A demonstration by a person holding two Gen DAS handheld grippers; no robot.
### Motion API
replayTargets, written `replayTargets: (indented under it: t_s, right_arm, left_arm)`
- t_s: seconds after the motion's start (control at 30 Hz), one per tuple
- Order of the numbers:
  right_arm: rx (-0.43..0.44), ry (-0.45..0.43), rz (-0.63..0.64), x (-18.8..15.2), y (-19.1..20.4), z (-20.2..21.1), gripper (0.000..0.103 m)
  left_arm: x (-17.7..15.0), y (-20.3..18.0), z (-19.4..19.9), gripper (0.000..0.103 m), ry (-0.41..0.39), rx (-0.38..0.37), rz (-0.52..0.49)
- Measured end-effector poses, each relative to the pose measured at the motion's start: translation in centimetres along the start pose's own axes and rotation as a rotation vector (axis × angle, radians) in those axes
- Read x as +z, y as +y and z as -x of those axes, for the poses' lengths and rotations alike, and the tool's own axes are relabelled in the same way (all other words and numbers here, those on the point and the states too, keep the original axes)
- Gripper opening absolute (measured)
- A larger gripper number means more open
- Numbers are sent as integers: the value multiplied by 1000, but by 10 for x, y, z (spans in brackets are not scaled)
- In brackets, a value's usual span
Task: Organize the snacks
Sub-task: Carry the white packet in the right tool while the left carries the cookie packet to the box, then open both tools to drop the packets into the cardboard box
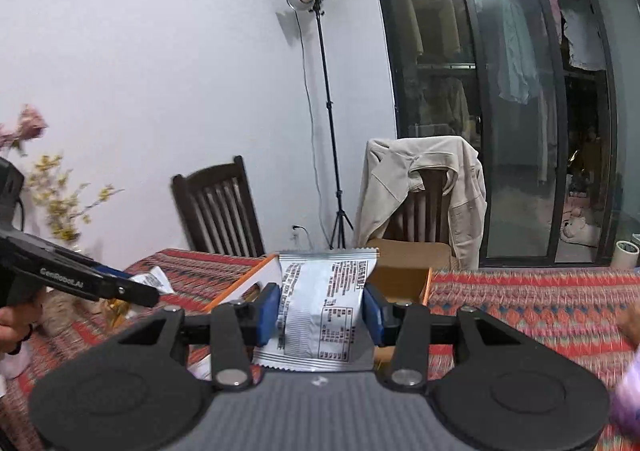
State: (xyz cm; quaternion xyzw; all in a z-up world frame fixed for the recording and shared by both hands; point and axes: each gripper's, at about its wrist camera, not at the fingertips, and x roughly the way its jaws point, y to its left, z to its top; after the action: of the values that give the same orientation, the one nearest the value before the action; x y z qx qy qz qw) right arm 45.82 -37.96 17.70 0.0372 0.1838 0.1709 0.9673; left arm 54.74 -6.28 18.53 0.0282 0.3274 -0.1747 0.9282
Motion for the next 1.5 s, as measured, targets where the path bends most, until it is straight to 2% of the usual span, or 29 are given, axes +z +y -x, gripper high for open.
replayTargets:
  t_s: [0.07,0.17,0.3,0.4,0.57,0.6,0.63,0.67,0.7,0.73,0.77,0.83,0.9,1.0,1.1,1.2,1.3,1.5]
  right_arm:
    - [-14,28,13,17,-10,-38,44]
    - [-29,85,8,37,-27,-106,44]
    - [-60,181,-7,45,-44,-200,44]
    - [-105,267,-6,35,-58,-267,44]
    - [-186,399,9,2,-75,-348,44]
    - [-201,418,24,-5,-76,-358,44]
    - [-214,443,50,-12,-75,-368,46]
    - [-228,494,54,-17,-75,-376,52]
    - [-225,504,97,-19,-70,-379,59]
    - [-214,500,126,-20,-65,-379,84]
    - [-215,498,159,-21,-60,-380,98]
    - [-234,503,176,-21,-57,-384,94]
    - [-217,497,134,-19,-63,-385,93]
    - [-192,465,78,-14,-72,-384,91]
    - [-175,434,56,-8,-80,-381,92]
    - [-194,409,69,3,-78,-367,92]
    - [-157,373,48,28,-69,-330,92]
    - [-127,277,30,87,-44,-220,94]
  left_arm:
    - [22,12,-34,44,-10,32,-1]
    - [45,34,-86,44,16,41,30]
    - [66,59,-164,44,62,45,5]
    - [70,72,-216,44,97,63,-10]
    - [62,95,-288,46,159,114,-16]
    - [58,98,-297,53,166,128,-23]
    - [52,100,-305,55,160,134,-44]
    - [49,98,-306,59,156,117,-76]
    - [48,94,-304,71,160,108,-95]
    - [46,91,-302,78,147,121,-105]
    - [43,85,-300,78,140,146,-128]
    - [34,75,-299,78,152,189,-183]
    - [31,74,-296,78,167,185,-185]
    - [33,78,-292,79,139,186,-152]
    - [45,86,-276,81,150,149,-63]
    - [63,86,-232,86,113,142,-10]
    - [81,78,-175,90,60,136,-9]
    - [100,52,-55,103,3,120,34]
